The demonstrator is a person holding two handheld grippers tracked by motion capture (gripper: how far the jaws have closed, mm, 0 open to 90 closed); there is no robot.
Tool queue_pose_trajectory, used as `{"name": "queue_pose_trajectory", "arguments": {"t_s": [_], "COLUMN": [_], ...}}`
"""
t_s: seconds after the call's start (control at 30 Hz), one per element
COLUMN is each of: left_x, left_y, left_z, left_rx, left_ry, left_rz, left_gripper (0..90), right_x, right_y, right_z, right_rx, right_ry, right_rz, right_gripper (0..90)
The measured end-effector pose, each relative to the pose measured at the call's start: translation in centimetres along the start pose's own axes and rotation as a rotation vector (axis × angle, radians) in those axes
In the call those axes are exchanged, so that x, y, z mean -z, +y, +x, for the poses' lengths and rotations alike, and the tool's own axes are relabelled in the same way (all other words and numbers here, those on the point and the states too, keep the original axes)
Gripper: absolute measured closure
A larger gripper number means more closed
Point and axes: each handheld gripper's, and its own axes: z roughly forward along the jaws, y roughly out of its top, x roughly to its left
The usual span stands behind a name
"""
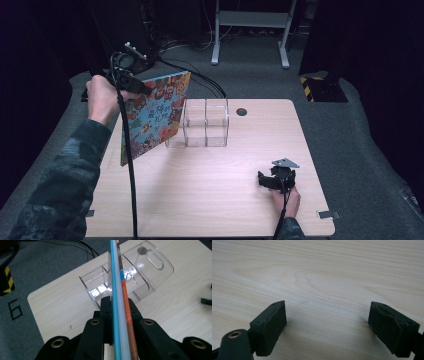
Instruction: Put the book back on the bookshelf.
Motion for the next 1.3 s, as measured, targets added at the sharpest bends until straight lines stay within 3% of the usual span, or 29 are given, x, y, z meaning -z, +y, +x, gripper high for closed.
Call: {"name": "queue_pose_trajectory", "arguments": {"t_s": [0.33,0.67,0.83,1.17,1.3], "left_x": [-1.6,-2.8,-3.1,-5.1,-6.0], "left_y": [0.2,0.1,-0.3,-2.8,-4.5], "left_z": [-0.4,0.5,0.2,-0.5,-1.0], "left_rx": [0.042,0.103,0.103,0.119,0.155], "left_ry": [0.037,0.047,0.06,0.09,0.097], "left_rz": [-0.062,-0.092,-0.133,-0.219,-0.291], "left_gripper": [80.7,80.7,80.7,80.7,80.6], "right_x": [0.0,0.0,0.0,0.0,0.1], "right_y": [0.0,0.0,0.0,0.0,0.0], "right_z": [0.0,0.0,0.0,0.0,0.0], "right_rx": [-0.003,-0.002,-0.004,-0.003,-0.004], "right_ry": [-0.002,-0.001,-0.001,-0.001,0.0], "right_rz": [0.001,-0.001,0.0,0.0,0.001], "right_gripper": [14.6,14.8,14.9,15.0,15.2]}}
